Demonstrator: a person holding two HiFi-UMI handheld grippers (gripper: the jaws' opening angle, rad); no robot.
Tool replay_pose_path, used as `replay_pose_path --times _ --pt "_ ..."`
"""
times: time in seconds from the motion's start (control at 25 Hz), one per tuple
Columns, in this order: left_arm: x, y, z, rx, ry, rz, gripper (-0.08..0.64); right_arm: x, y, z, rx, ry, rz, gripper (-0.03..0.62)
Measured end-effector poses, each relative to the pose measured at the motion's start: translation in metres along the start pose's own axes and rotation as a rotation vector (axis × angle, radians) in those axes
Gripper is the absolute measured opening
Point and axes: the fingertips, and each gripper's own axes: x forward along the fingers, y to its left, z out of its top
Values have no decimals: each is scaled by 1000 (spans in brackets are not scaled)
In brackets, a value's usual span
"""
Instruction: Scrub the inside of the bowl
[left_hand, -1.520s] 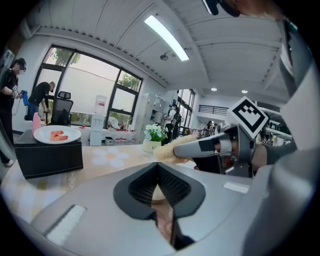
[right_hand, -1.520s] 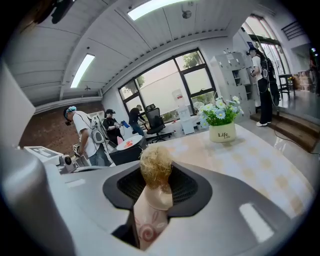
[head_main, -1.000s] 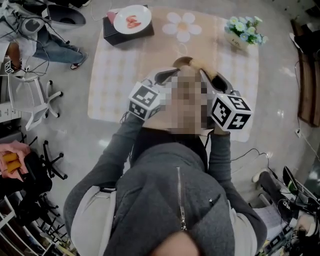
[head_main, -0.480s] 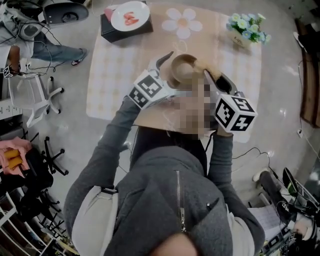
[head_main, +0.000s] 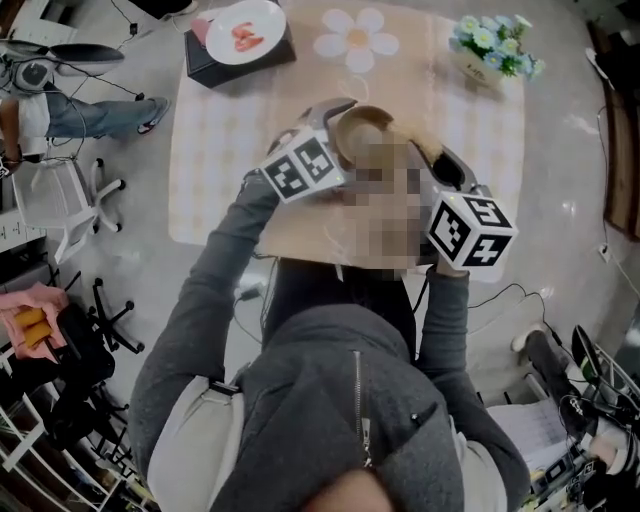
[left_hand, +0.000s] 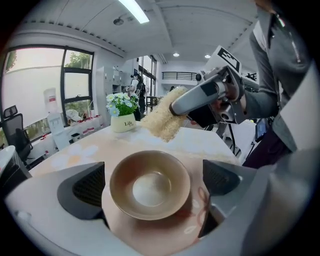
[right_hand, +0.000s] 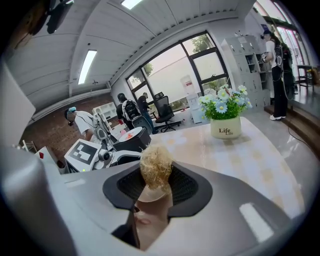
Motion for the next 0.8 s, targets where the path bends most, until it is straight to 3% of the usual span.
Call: replay_pose_path --times 0.8 --pt "23 4 -23 63 109 -98 600 10 -9 -10 23 35 4 127"
